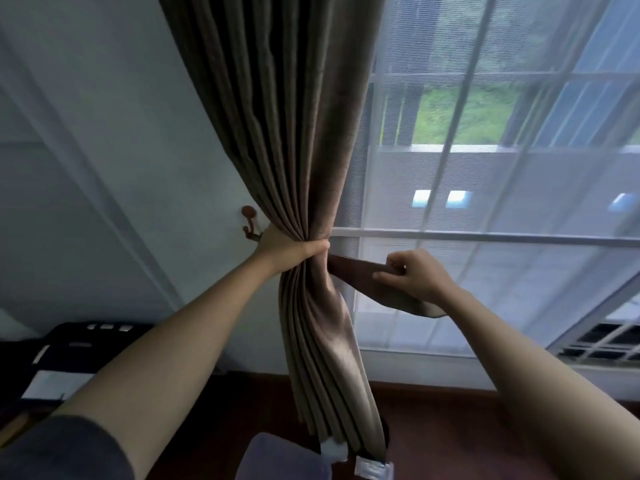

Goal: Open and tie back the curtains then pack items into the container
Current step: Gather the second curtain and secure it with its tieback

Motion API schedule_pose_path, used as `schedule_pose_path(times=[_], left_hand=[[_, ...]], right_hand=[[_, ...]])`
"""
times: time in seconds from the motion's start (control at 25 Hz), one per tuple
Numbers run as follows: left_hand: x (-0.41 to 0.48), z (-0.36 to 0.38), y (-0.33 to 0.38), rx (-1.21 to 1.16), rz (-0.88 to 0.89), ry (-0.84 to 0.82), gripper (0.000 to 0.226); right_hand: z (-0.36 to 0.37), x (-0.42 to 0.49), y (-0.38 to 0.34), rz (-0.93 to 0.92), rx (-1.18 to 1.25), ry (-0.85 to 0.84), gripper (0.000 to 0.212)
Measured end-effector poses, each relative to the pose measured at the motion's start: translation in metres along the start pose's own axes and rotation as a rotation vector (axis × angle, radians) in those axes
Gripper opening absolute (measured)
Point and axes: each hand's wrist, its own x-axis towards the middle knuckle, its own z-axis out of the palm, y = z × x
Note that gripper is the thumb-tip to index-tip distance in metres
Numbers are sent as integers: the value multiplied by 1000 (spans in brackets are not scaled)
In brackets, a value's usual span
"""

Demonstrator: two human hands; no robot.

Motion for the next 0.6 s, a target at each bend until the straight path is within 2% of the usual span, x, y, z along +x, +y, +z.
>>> schedule_pose_path(times=[0.08, 0.2, 0.36, 0.48, 0.6], left_hand=[[6, 22, 12, 19, -8, -10, 70], [15, 45, 26, 53, -36, 14, 68], [26, 61, 41, 132, -60, 71, 68], [31, 66, 47, 154, -79, 74, 61], [32, 62, 45, 144, -98, 37, 64]], right_hand=[[-6, -10, -4, -2, -7, 51, 34], [-5, -24, -17, -33, 43, 103, 15], [12, -38, -45, 101, 270, 230, 15], [37, -43, -68, 241, 497, 327, 17], [50, -47, -83, 325, 681, 375, 19]])
